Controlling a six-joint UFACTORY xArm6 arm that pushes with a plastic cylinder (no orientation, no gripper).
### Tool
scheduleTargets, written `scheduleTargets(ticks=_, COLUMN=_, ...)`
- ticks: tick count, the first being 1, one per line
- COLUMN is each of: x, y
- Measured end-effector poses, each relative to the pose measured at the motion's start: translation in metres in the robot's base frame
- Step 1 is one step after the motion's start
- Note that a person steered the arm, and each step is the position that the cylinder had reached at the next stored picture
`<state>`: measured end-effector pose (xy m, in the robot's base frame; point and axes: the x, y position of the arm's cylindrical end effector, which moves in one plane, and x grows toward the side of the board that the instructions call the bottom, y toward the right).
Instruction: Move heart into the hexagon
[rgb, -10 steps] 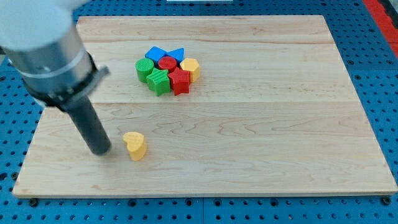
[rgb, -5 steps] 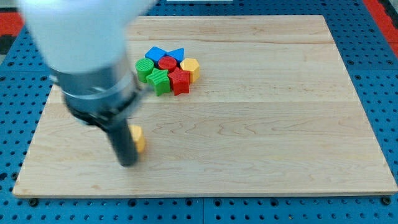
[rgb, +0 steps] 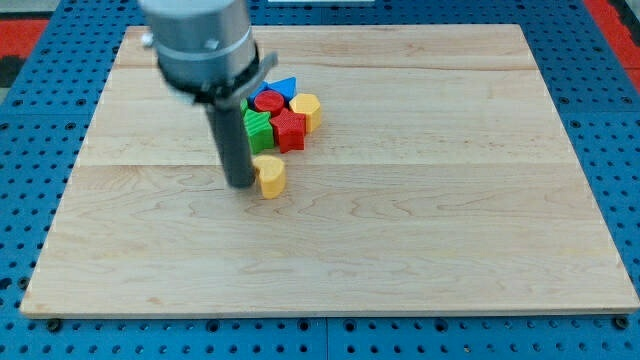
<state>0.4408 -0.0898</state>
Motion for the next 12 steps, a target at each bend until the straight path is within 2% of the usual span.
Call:
scheduleTargets(ticks=1, x=-0.011, y=0.005)
scheduleTargets(ticks=2, x=0.032, y=-0.057)
scheduleTargets(ticks=3, x=0.053, y=0.004)
scheduleTargets(ticks=4, x=-0.005, y=0.070)
scheduleTargets(ticks=5, x=-0.056, y=0.110)
scheduleTargets(ticks=6, x=-0.041, y=0.155)
scheduleTargets(ticks=7, x=-0.032, y=0.239)
scheduleTargets(ticks=8, x=-0.077, y=0.236)
scheduleTargets(ticks=9, x=-0.083, y=0.138)
scheduleTargets(ticks=12, x=-0.085, y=0.183)
